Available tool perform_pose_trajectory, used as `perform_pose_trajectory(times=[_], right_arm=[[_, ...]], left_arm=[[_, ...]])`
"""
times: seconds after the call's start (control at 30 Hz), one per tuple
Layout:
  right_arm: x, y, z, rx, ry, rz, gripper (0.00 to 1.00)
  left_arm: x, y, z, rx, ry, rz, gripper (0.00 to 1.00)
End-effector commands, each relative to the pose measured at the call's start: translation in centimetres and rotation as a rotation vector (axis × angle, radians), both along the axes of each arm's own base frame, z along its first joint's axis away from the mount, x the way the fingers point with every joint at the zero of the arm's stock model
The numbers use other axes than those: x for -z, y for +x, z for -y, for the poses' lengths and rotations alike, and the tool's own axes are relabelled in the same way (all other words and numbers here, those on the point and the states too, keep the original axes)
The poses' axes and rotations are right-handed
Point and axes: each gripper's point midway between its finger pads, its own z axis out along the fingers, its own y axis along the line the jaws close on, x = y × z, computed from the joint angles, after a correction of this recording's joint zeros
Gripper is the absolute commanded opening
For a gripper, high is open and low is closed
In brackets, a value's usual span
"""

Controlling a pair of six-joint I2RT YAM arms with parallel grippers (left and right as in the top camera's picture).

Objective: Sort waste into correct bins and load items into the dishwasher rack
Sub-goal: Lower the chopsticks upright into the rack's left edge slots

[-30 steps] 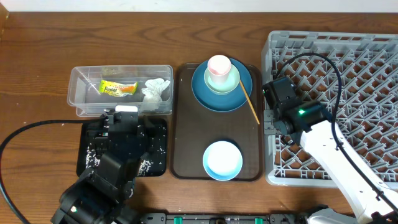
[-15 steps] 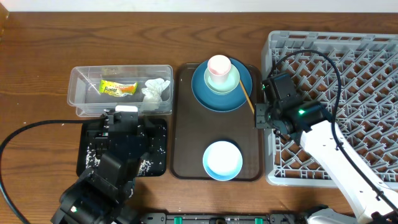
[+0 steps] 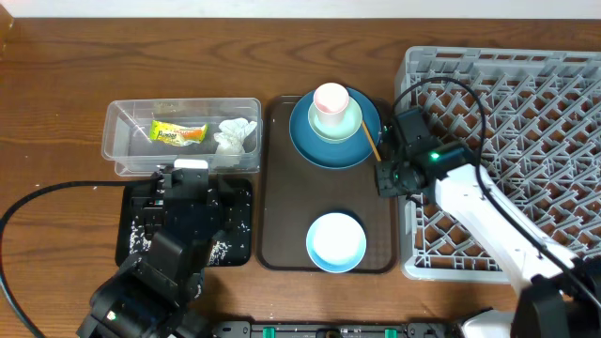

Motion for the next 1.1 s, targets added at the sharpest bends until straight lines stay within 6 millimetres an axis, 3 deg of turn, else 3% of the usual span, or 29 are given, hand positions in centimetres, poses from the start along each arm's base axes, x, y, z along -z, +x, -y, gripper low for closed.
perform_pose_trajectory(times=[0.0,0.43,0.87,1.07], right_arm=[[0.98,0.02,0.17,-0.028,-0.018,-0.023,0.36],[1.57,0.23,0.06,-0.028,-0.019,-0.03,0.25],[1.59,0.03,-0.27,-0.034,0.0,-0.04,0.02],[1.63,-0.17,-0.16,-0.034,-0.004,-0.049,0.01]], left_arm=[[-1.36,0.02,-0.33,-0.025,-0.021,0.035,0.95],[-1.25,0.07,-0.29,-0.025,-0.018,0.032,0.95],[-1.2,0.11,-0.27,-0.025,-0.017,0.029,0.95],[-1.17,0.11,-0.27,-0.025,-0.016,0.029,0.95]])
